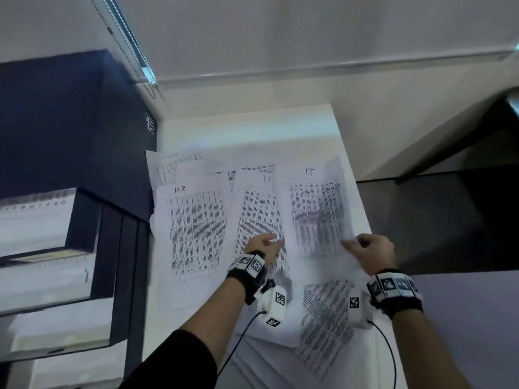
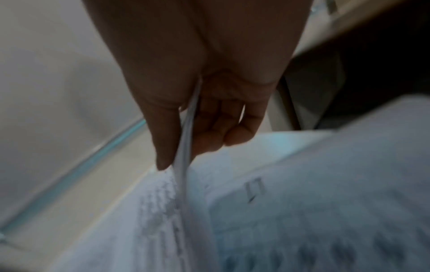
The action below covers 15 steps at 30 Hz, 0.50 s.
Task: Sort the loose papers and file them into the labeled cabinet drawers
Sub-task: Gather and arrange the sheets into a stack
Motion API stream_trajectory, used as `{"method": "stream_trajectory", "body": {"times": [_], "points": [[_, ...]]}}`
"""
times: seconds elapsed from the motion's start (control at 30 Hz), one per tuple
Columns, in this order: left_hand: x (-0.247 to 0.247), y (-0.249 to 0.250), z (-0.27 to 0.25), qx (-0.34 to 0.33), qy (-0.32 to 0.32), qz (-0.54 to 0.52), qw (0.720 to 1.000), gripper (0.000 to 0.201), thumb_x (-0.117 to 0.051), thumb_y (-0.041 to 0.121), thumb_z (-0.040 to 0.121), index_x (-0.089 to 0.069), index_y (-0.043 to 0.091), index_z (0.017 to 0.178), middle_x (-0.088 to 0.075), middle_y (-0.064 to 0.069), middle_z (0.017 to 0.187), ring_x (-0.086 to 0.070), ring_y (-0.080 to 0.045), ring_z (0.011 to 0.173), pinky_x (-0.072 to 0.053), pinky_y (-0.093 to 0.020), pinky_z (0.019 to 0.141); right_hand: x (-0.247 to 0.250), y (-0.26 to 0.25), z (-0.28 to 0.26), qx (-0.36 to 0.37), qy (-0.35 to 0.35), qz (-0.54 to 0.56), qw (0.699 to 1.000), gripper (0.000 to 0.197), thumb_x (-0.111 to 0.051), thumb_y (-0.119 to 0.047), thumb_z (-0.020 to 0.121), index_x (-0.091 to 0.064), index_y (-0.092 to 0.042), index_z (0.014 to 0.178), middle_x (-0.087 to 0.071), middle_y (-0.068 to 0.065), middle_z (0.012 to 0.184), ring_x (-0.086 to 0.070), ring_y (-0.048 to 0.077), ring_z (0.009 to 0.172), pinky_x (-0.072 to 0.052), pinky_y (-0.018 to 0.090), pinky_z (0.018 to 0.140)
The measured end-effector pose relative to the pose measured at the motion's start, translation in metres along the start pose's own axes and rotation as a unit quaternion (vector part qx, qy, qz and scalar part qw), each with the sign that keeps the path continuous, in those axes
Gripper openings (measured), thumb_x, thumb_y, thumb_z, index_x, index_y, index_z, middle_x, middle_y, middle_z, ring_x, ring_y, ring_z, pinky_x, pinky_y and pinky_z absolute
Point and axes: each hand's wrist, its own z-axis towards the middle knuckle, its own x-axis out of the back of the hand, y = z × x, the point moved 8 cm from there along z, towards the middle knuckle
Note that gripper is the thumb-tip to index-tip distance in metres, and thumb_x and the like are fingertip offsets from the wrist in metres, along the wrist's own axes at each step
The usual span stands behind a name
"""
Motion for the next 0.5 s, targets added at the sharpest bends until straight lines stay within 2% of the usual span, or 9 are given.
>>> {"method": "stream_trajectory", "body": {"times": [0.07,0.13,0.2,0.23,0.33,0.37,0.4,0.43,0.5], "points": [[0.001,0.002,-0.001,0.0,0.012,0.009,1.0,0.037,-0.065,0.042,0.089,-0.065,0.018,0.118,-0.06,0.009,0.1,-0.057,-0.014,0.09,-0.044,-0.028,0.092,-0.029,0.001,-0.013,-0.004,-0.095,0.11,0.989,0.062,-0.078,-0.059,0.069,-0.056,-0.001,0.058,-0.049,0.011,0.052,-0.044,0.015,0.052,-0.036,0.029,0.053],[0.003,0.001,0.0,-0.001,0.021,-0.003,1.0,0.028,-0.058,0.044,0.093,-0.063,0.016,0.09,-0.056,0.005,0.079,-0.051,-0.015,0.069,-0.047,-0.031,0.081,-0.053,-0.002,-0.027,0.01,-0.166,0.151,0.974,0.067,-0.072,-0.071,0.064,-0.054,-0.006,0.059,-0.045,0.008,0.056,-0.042,0.015,0.055,-0.032,0.031,0.054],[0.012,-0.002,-0.002,-0.004,0.044,-0.006,0.999,0.038,-0.054,0.039,0.097,-0.044,0.018,0.067,-0.042,0.002,0.063,-0.038,-0.014,0.056,-0.04,-0.025,0.063,-0.073,-0.006,-0.042,0.022,-0.22,0.151,0.964,0.057,-0.071,-0.067,0.07,-0.051,-0.015,0.058,-0.041,0.003,0.056,-0.038,0.015,0.054,-0.03,0.03,0.054],[0.018,-0.007,0.0,-0.005,0.051,-0.007,0.999,0.041,-0.055,0.034,0.097,-0.038,0.02,0.063,-0.037,0.001,0.06,-0.034,-0.013,0.054,-0.033,-0.024,0.062,-0.081,-0.005,-0.049,0.017,-0.242,0.139,0.96,0.053,-0.07,-0.06,0.077,-0.048,-0.016,0.056,-0.04,0.002,0.054,-0.038,0.015,0.053,-0.03,0.029,0.053],[0.043,-0.019,-0.006,0.014,0.054,-0.024,0.998,0.019,-0.069,0.034,0.088,-0.06,0.023,0.076,-0.054,-0.002,0.069,-0.048,-0.013,0.067,-0.041,-0.029,0.076,-0.094,0.007,-0.062,-0.013,-0.278,0.094,0.956,0.039,-0.066,-0.041,0.09,-0.063,-0.011,0.065,-0.062,0.003,0.061,-0.054,0.016,0.052,-0.044,0.027,0.053],[0.051,-0.028,-0.005,0.014,0.053,-0.032,0.998,0.024,-0.076,0.038,0.081,-0.068,0.022,0.096,-0.065,0.002,0.084,-0.058,-0.014,0.079,-0.046,-0.031,0.084,-0.094,0.012,-0.062,-0.023,-0.274,0.092,0.957,0.031,-0.067,-0.04,0.089,-0.069,-0.011,0.077,-0.07,0.003,0.071,-0.063,0.011,0.057,-0.049,0.024,0.055],[0.059,-0.033,-0.005,0.016,0.05,-0.03,0.998,0.047,-0.083,0.044,0.071,-0.07,0.018,0.108,-0.07,0.003,0.102,-0.064,-0.016,0.091,-0.05,-0.033,0.09,-0.093,0.015,-0.062,-0.032,-0.259,0.099,0.96,0.024,-0.07,-0.039,0.087,-0.071,-0.014,0.088,-0.073,0.001,0.079,-0.067,0.007,0.064,-0.051,0.021,0.057],[0.068,-0.037,-0.01,0.02,0.051,-0.034,0.998,0.062,-0.088,0.046,0.062,-0.069,0.017,0.114,-0.071,0.002,0.108,-0.067,-0.016,0.095,-0.054,-0.032,0.087,-0.091,0.018,-0.06,-0.043,-0.232,0.118,0.964,0.023,-0.074,-0.038,0.084,-0.071,-0.018,0.095,-0.074,-0.002,0.085,-0.07,0.006,0.071,-0.055,0.022,0.062],[0.085,-0.045,-0.016,0.021,0.064,-0.031,0.997,0.06,-0.092,0.038,0.058,-0.069,0.017,0.109,-0.071,0.006,0.095,-0.068,-0.011,0.085,-0.055,-0.023,0.069,-0.086,0.02,-0.055,-0.065,-0.16,0.162,0.972,0.034,-0.083,-0.036,0.074,-0.068,-0.022,0.101,-0.074,-0.001,0.087,-0.071,0.014,0.079,-0.059,0.03,0.069]]}}
